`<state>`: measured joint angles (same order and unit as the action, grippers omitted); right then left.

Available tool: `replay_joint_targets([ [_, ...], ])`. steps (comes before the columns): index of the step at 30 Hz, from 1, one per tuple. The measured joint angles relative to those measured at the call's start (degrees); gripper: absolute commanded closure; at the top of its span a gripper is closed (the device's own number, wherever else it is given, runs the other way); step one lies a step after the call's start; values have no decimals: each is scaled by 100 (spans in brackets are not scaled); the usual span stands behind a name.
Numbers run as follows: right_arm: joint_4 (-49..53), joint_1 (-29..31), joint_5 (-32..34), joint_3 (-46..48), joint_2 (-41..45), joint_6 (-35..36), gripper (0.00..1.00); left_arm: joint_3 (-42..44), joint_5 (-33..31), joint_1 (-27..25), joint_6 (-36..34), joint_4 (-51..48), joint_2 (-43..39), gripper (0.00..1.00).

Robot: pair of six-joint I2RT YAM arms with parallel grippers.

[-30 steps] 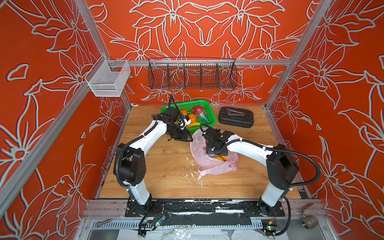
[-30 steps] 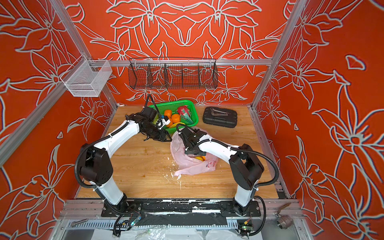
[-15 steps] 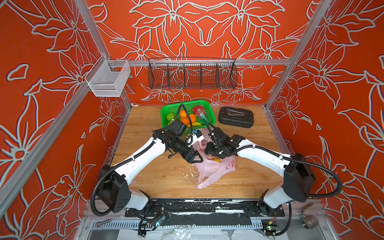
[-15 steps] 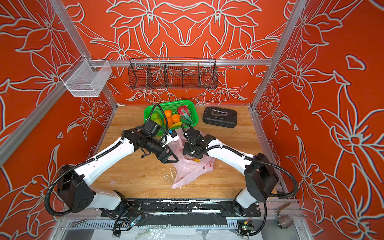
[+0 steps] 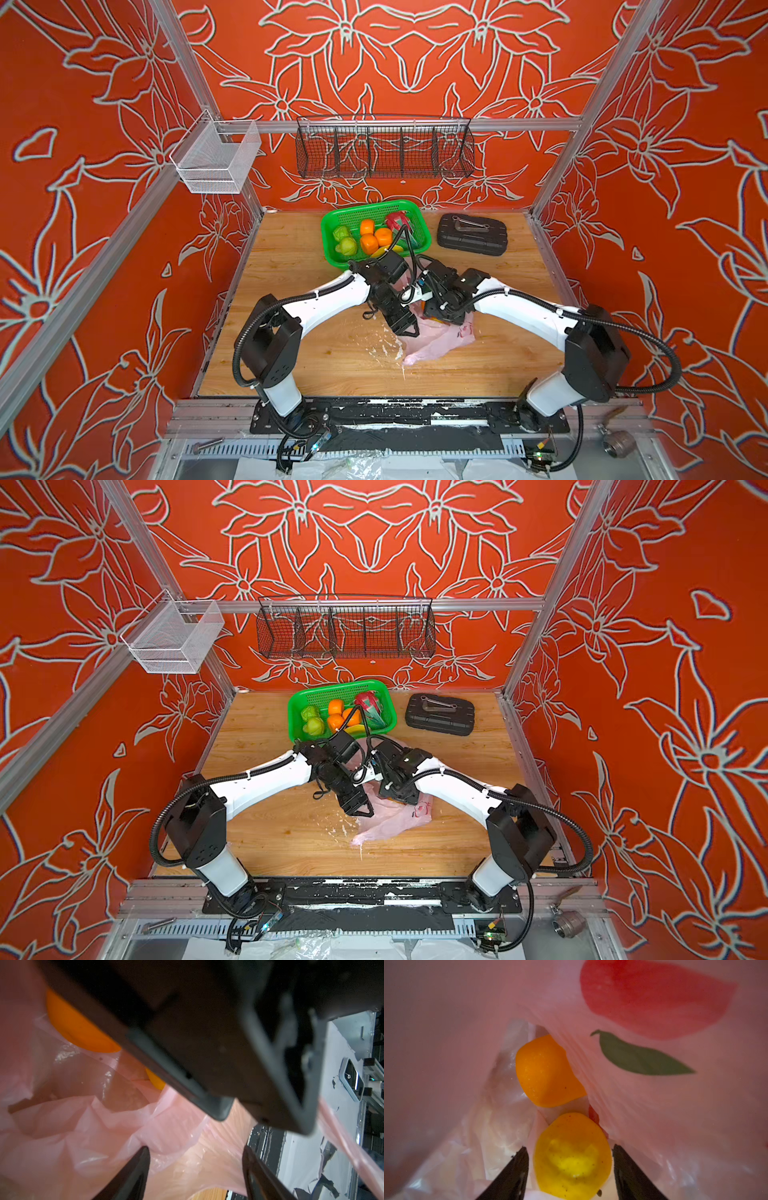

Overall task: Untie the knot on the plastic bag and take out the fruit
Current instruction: 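Push the right gripper deeper toward the yellow fruit while the left holds the bag, then close the right gripper on the orange inside the pink bag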

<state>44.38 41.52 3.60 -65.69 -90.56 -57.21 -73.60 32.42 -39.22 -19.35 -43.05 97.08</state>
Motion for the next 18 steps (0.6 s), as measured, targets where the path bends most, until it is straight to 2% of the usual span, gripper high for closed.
replay_joint_targets([
  [7,-227,-173,50,-448,-643,-61,20,35,-162,-20,-9,28,83,47],
  [11,-286,-247,197,-605,-800,-157,15,81,-210,-22,4,26,94,49],
  [15,-286,-332,376,-859,-999,-214,15,127,-284,-22,2,26,94,49],
  [18,-304,-358,448,-918,-1174,-245,20,153,-321,-22,-2,28,94,49],
])
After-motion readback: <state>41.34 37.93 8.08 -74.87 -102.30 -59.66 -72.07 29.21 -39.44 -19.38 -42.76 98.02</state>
